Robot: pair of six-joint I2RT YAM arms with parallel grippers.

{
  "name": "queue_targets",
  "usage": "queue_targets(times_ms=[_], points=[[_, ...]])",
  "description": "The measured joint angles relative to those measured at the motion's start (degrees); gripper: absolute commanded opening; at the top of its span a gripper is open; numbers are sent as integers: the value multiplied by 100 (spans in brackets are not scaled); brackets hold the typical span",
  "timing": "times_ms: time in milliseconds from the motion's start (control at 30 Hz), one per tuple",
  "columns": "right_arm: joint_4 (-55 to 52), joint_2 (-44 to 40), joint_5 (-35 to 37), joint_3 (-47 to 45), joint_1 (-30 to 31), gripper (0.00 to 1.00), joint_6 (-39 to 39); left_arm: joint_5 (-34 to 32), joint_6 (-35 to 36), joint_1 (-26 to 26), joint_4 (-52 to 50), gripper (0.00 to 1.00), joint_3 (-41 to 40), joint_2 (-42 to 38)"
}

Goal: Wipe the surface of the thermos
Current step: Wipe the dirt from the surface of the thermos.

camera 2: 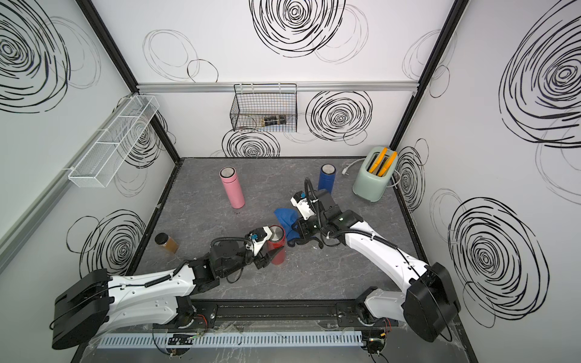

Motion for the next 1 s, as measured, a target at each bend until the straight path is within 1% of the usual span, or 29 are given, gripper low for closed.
queue_targets(times_ms=[267,400,533,700,1000], points=[[-319,-769,-85,205,2,0,-24,0,-22,122,-138,0,-33,-140],[-501,-894,-140,407,129,0,-15,0,-20,140,-168,0,-33,-160],[-601,-787,-109,614,562,0,20,2,2,140,-168,0,-33,-160],[-575,-356,-13,868,1060,0,133,-2,-4,136,-177,0,-33,-162],[-348,129,195,1180,1106,0,227,-157,-90,175,-236,0,-33,-190]])
